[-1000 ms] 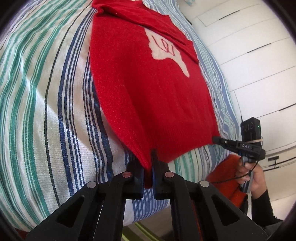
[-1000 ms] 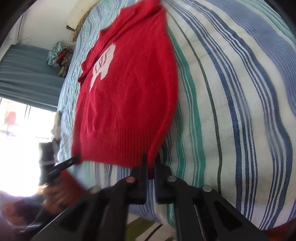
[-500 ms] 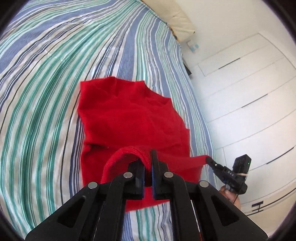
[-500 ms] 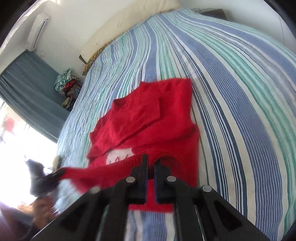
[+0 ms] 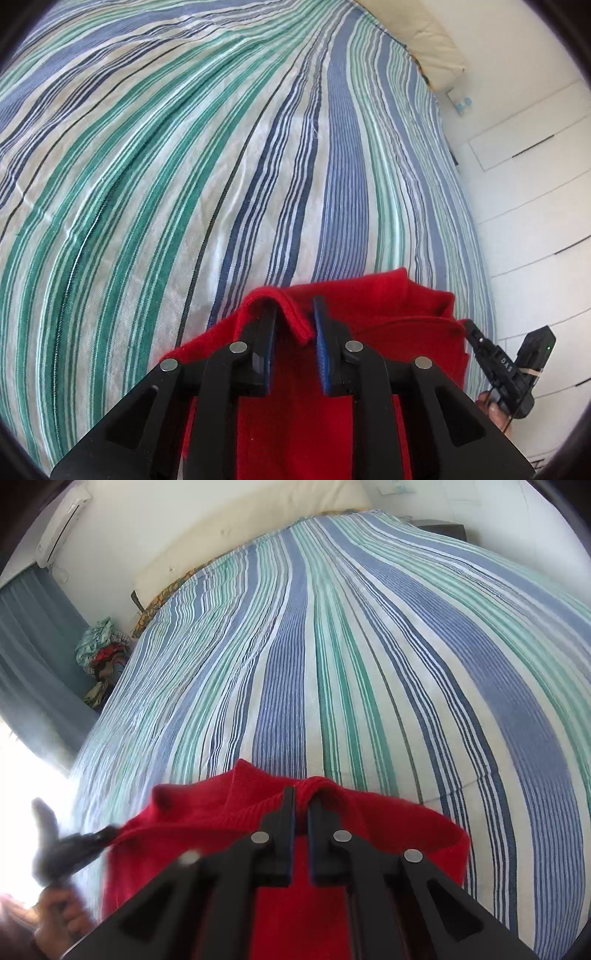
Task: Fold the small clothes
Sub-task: 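Grasp the sweater hem with both tools and fold it toward the collar, then release the folded sweater and withdraw both tools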
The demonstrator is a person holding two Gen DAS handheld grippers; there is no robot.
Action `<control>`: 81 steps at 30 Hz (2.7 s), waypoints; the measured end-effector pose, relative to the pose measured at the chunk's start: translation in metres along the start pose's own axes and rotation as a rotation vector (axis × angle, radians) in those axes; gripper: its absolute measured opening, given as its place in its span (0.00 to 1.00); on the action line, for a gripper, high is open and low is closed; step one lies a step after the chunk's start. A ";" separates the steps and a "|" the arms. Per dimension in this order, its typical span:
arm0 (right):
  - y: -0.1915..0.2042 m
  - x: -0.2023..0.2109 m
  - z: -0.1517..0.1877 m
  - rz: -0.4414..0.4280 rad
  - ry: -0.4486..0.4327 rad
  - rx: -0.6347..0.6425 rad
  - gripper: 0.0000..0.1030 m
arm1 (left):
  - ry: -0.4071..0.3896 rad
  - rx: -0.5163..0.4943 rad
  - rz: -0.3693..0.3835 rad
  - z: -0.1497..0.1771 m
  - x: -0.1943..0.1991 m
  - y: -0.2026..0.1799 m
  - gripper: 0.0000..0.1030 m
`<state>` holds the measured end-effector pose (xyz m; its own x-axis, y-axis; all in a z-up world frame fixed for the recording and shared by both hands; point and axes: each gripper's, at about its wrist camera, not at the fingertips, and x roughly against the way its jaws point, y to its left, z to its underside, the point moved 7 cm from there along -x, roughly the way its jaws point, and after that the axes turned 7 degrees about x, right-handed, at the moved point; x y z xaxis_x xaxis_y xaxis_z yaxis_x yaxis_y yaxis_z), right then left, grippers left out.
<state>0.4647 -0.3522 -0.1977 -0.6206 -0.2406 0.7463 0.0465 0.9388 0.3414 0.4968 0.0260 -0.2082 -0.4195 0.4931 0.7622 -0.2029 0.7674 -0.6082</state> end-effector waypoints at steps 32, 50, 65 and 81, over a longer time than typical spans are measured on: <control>0.044 0.168 0.236 0.048 -0.089 0.256 0.63 | -0.253 -0.402 -0.288 0.243 0.123 0.032 0.92; 0.034 0.136 0.290 0.009 -0.048 0.208 0.79 | -0.255 -0.487 -0.339 0.263 0.087 0.061 0.99; 0.037 0.136 0.291 0.020 -0.050 0.224 0.80 | -0.261 -0.493 -0.343 0.266 0.086 0.062 1.00; 0.040 0.134 0.291 0.026 -0.041 0.241 0.84 | -0.264 -0.493 -0.344 0.266 0.085 0.062 1.00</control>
<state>0.1556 -0.2753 -0.2509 -0.6529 -0.2104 0.7277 -0.1226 0.9773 0.1726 0.2136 0.0063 -0.2399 -0.6185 0.1172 0.7770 0.0385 0.9921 -0.1190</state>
